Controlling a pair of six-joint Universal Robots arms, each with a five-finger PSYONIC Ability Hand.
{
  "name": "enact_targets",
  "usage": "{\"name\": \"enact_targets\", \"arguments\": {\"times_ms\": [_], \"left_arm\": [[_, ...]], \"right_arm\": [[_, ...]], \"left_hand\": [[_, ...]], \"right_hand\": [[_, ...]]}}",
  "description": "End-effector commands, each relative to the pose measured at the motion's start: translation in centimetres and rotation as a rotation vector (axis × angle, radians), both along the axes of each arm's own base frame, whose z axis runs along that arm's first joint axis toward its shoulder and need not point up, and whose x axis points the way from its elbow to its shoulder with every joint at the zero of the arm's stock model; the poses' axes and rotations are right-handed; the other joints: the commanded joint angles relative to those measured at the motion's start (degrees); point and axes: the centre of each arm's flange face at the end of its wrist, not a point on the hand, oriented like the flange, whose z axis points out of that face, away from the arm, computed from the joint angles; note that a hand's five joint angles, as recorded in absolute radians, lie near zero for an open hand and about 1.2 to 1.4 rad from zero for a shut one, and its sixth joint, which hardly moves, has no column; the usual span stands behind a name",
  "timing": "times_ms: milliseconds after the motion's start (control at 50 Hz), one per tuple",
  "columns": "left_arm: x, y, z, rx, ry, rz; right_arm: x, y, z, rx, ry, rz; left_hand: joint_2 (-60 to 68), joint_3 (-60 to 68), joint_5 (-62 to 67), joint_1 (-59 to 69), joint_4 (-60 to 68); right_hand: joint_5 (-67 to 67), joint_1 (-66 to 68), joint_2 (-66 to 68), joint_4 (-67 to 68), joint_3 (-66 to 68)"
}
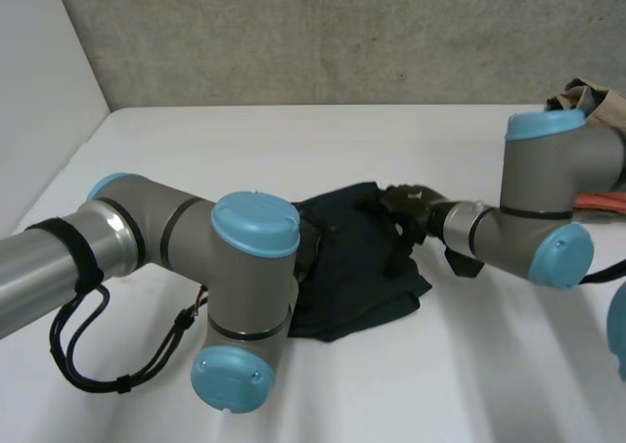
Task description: Fold the laundry.
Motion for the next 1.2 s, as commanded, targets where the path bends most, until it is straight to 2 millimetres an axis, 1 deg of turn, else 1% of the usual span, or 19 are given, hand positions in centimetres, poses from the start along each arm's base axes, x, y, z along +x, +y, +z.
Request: {"name": "enact_targets", "arguments": {"times_ms": [20, 80, 100, 160, 180, 260, 380, 420, 460, 480, 560, 620, 720, 820, 900, 980, 1000, 1080, 1200], "left_arm": [[0.4, 0.1, -0.4, 0.025, -0.028, 0.007], [0.4, -0.1, 0.3, 0.011, -0.012, 0.006], [0.3, -0.2, 1.6, -0.013, 0.014, 0.006], [0.4, -0.4, 4.4, -0.065, 0.071, 0.008], [0.5, -0.5, 5.9, -0.093, 0.104, 0.011], [0.8, -0.6, 8.9, -0.153, 0.167, 0.004], [1.0, -0.7, 11.6, -0.181, 0.233, -0.081], [1.6, -1.3, 12.1, -0.173, 0.247, -0.117], [2.1, -1.8, 12.3, -0.165, 0.255, -0.143], [2.5, -2.1, 12.5, -0.157, 0.267, -0.179], [2.7, -2.4, 12.9, -0.135, 0.297, -0.268], [2.6, -2.3, 12.8, -0.122, 0.303, -0.291], [2.6, -2.3, 12.5, -0.108, 0.307, -0.285], [2.4, -2.1, 12.2, -0.098, 0.306, -0.29], [2.4, -1.9, 12.1, -0.093, 0.304, -0.292], [2.4, -1.9, 12.3, -0.1, 0.308, -0.295], [2.4, -1.9, 12.4, -0.101, 0.308, -0.295], [2.4, -1.9, 12.5, -0.106, 0.31, -0.294], [2.5, -1.8, 12.5, -0.104, 0.31, -0.294]], "right_arm": [[-0.7, 0.3, -1.5, -0.085, 0.177, 0.01], [-0.6, 0.3, -0.2, -0.121, 0.163, 0.005], [-0.5, 0.4, 1.3, -0.173, 0.139, 0.002], [-0.5, 0.6, 3.8, -0.274, 0.092, -0.014], [-0.6, 0.8, 5.0, -0.327, 0.064, -0.026], [-1.1, 2.2, 7.5, -0.429, 0.015, -0.038], [-1.9, 5.3, 6.1, -0.435, 0.01, -0.026], [-2.2, 7.3, 5.4, -0.45, 0.005, -0.004], [-2.5, 8.5, 4.7, -0.455, 0.003, 0.009], [-2.7, 9.5, 3.5, -0.455, 0.005, 0.025], [-2.6, 12.2, 0.9, -0.458, 0.001, 0.089], [-2.5, 12.9, 0.1, -0.469, -0.006, 0.108], [-2.1, 12.1, -2.4, -0.508, 0.01, 0.116], [-1.6, 10.8, -3.7, -0.574, 0.047, 0.122], [-1.0, 9.6, -3.9, -0.613, 0.051, 0.127], [-0.4, 8.5, -4.3, -0.625, 0.051, 0.119], [-0.2, 8.0, -4.2, -0.633, 0.049, 0.109], [0.5, 7.1, -3.5, -0.662, 0.031, 0.092], [2.0, 6.8, -3.3, -0.665, -0.005, 0.109]], "left_hand": [[-1.02, -1.19, -2.13, -0.51, -0.93], [-1.18, -1.36, -2.3, -0.68, -1.1], [-1.19, -1.36, -2.3, -0.68, -1.1], [-1.19, -1.36, -2.3, -0.68, -1.1], [-1.35, -1.53, -2.47, -0.84, -1.27], [-1.52, -1.7, -2.64, -1.01, -1.44], [-1.57, -1.75, -2.69, -1.06, -1.49], [-1.57, -1.75, -2.69, -1.06, -1.49], [-1.57, -1.75, -2.69, -1.06, -1.49], [-1.57, -1.75, -2.69, -1.06, -1.49], [-1.19, -1.37, -2.31, -0.68, -1.1], [-1.02, -1.2, -2.14, -0.51, -0.93], [-0.85, -1.03, -1.97, -0.34, -0.77], [-1.02, -1.2, -2.14, -0.51, -0.93], [-0.85, -1.03, -1.97, -0.34, -0.77], [-0.85, -1.03, -1.97, -0.34, -0.77], [-0.85, -1.03, -1.97, -0.34, -0.77], [-0.85, -1.03, -1.97, -0.34, -0.77], [-0.68, -0.86, -1.8, -0.17, -0.6]], "right_hand": [[-2.89, -3.06, -0.64, -1.7, -2.22], [-2.89, -3.06, -0.64, -1.7, -2.22], [-2.89, -3.06, -0.64, -1.7, -2.22], [-2.89, -3.06, -0.64, -1.7, -2.22], [-2.89, -3.06, -0.64, -1.7, -2.22], [-2.89, -3.06, -0.64, -1.7, -2.22], [-2.89, -3.06, -0.64, -1.7, -2.22], [-2.89, -3.06, -0.64, -1.7, -2.22], [-2.89, -3.06, -0.64, -1.7, -2.22], [-2.89, -3.06, -0.64, -1.7, -2.22], [-2.89, -3.06, -0.64, -1.7, -2.22], [-2.89, -3.06, -0.64, -1.7, -2.22], [-2.89, -3.06, -0.64, -1.7, -2.22], [-2.89, -3.06, -0.64, -1.7, -2.22], [-2.89, -3.06, -0.64, -1.7, -2.22], [4.57, 4.4, 6.83, 5.77, 5.25], [9.25, 9.09, 11.51, 10.45, 9.93], [14.16, 13.99, 16.42, 15.36, 14.84], [16.37, 16.2, 18.62, 17.56, 17.04]]}}
